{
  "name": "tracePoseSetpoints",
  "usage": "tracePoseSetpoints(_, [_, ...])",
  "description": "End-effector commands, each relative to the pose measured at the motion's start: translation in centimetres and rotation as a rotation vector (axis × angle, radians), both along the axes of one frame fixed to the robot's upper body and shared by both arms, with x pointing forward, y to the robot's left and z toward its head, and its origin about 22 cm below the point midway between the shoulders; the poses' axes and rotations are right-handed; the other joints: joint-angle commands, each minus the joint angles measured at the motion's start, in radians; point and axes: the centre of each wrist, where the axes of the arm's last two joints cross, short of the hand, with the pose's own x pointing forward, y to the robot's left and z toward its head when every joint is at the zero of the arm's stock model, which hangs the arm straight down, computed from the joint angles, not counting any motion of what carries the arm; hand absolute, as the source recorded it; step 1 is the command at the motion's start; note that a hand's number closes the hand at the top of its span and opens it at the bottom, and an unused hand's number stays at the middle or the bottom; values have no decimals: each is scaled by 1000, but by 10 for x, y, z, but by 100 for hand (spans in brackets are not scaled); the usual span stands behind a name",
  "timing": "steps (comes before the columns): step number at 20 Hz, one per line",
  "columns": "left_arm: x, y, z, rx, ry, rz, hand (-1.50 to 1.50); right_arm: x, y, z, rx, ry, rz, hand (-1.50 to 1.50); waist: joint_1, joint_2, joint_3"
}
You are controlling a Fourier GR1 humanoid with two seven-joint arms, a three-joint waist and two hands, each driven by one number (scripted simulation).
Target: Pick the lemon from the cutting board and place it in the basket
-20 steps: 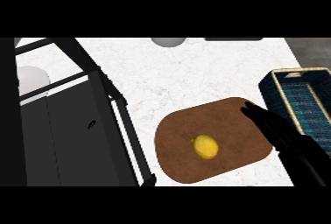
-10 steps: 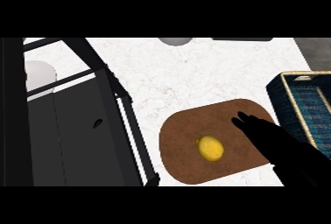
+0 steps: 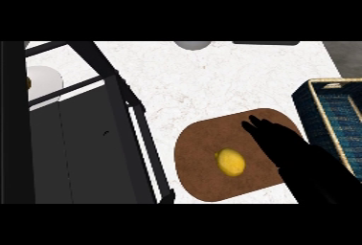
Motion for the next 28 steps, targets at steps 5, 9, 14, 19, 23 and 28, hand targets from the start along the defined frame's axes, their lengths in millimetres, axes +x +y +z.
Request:
tracePoseSetpoints(5, [4,11,1,24,-50,-2,0,5,16,-19,-68,63,-89,-150,-3,-4,29])
tracePoseSetpoints(9, [-5,16,0,40,-56,4,0,24,17,-39,-74,85,-73,-150,6,-3,29])
tracePoseSetpoints(14, [3,8,-1,41,-52,-3,0,24,2,-53,-33,75,-55,-150,-6,-2,30])
tracePoseSetpoints(19, [0,9,7,39,-43,-17,0,17,26,-55,-61,27,-88,-150,-4,-5,30])
tracePoseSetpoints(23, [-6,17,-6,39,-48,2,0,17,28,-73,-62,14,-92,-150,-4,-4,30])
tracePoseSetpoints(28, [11,-2,-2,20,-57,3,0,30,37,-89,-67,42,-104,-150,-5,-1,30])
